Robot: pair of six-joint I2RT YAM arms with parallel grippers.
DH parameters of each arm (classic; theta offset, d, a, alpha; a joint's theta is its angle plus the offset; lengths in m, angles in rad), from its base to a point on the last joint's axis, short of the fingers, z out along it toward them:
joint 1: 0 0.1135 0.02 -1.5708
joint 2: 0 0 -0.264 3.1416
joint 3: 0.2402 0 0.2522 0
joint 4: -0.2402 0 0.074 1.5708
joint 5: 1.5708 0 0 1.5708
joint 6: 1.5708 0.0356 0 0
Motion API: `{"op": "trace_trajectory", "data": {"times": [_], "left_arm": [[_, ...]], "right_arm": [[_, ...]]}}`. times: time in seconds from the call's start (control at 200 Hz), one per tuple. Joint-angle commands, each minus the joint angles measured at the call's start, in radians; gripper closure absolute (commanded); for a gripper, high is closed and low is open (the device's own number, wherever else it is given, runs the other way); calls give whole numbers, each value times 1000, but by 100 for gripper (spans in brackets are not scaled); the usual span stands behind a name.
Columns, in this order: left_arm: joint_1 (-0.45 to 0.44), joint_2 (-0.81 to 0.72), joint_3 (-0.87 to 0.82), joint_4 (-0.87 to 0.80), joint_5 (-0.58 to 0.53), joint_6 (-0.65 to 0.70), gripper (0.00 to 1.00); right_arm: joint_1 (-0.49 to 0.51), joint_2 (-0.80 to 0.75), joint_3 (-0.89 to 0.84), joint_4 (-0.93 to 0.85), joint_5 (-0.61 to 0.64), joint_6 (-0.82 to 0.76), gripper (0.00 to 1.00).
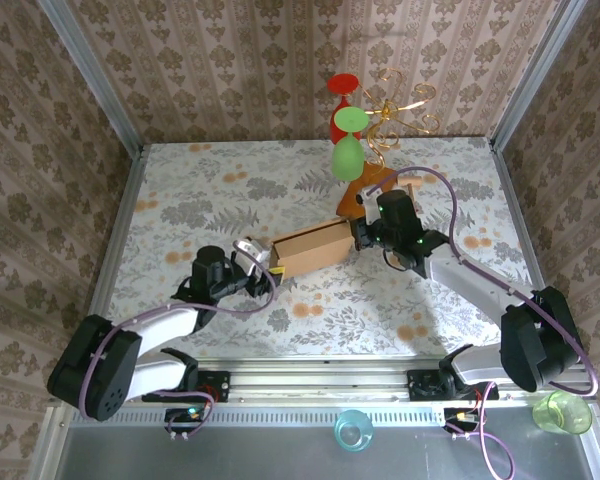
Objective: Fold the paper box
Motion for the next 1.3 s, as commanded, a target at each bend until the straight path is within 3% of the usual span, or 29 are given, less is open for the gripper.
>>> {"op": "trace_trajectory", "data": {"times": [0.0,0.255,0.44,0.74,1.29], "left_arm": [[-14,-66,2,-38,-74,-101,33],[-71,-247,25,-209,-247,-203,37],[-61,-393,158,-574,-449,-399,43],[-15,-257,434,-910,-321,-426,43],[-82,-87,561,-971,-384,-271,43]], "right_arm": [[27,4,-19,-14,55,35,100],[64,27,-10,-11,96,66,100],[87,27,-8,-9,127,75,100],[100,77,19,-19,142,82,100],[104,83,38,-33,137,81,100]]}}
